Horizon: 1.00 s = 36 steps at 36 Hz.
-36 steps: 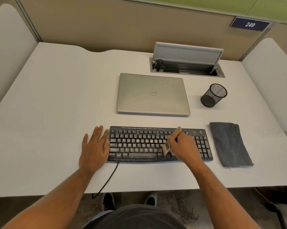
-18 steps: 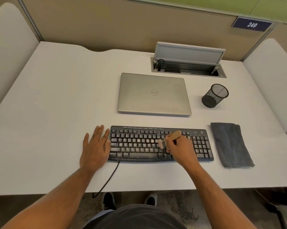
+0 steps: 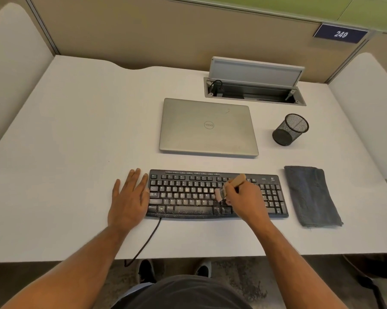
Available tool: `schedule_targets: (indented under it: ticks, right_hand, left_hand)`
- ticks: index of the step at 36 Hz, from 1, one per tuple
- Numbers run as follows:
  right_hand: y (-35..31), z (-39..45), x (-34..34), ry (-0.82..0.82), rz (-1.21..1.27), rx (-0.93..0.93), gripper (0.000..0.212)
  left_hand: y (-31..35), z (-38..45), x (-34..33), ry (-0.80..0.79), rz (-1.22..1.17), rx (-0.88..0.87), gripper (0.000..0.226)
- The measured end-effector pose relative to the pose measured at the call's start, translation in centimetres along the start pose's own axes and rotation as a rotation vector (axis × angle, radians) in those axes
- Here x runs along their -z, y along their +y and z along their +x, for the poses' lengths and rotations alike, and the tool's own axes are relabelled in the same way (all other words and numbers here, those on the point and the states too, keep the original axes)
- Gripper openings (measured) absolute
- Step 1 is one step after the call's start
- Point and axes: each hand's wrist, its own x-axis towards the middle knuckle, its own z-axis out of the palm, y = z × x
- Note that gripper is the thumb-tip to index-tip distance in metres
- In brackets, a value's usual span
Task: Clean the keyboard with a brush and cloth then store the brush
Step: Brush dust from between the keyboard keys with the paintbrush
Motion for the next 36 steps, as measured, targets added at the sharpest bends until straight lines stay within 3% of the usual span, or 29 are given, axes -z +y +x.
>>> schedule_targets:
  ticks: [2, 7, 12, 18, 24, 30, 36]
  right_hand:
    - [0.0, -0.3, -0.2, 0.008, 0.01, 0.007, 0.034]
    - [0.2, -0.1, -0.2, -0.058, -0.047, -0.02, 0.044]
    - [0.1, -0.3, -0.4, 0.023, 0.01, 0.005, 0.04]
    - [0.2, 0.0, -0.4, -0.046, -0.067, -0.017, 0.043]
    - [-0.8, -0.4, -0.8, -0.024, 0.097, 0.018, 0.025]
    - [-0.9, -0.3, -1.4, -0.066, -0.024, 0.006, 0.044]
    - [-0.9, -0.1, -1.4, 0.02, 0.062, 0.031, 0.04]
  left_hand:
    - [0.1, 0.0, 0.1, 0.002, -0.008, 0.002, 0.064]
    - [0.2, 0.0, 0.2, 0.0, -0.006, 0.005, 0.065]
    - [0.2, 0.0, 0.1, 0.004, -0.008, 0.002, 0.065]
    - [0.1, 0.0, 0.1, 0.002, -0.005, 0.003, 0.065]
    - [0.1, 0.0, 0.0, 0.002, -0.001, 0.002, 0.065]
    - [0.1, 0.0, 0.1, 0.001, -0.001, -0.001, 0.064]
    - [0.0, 0.0, 0.1, 0.001, -0.003, -0.001, 0.065]
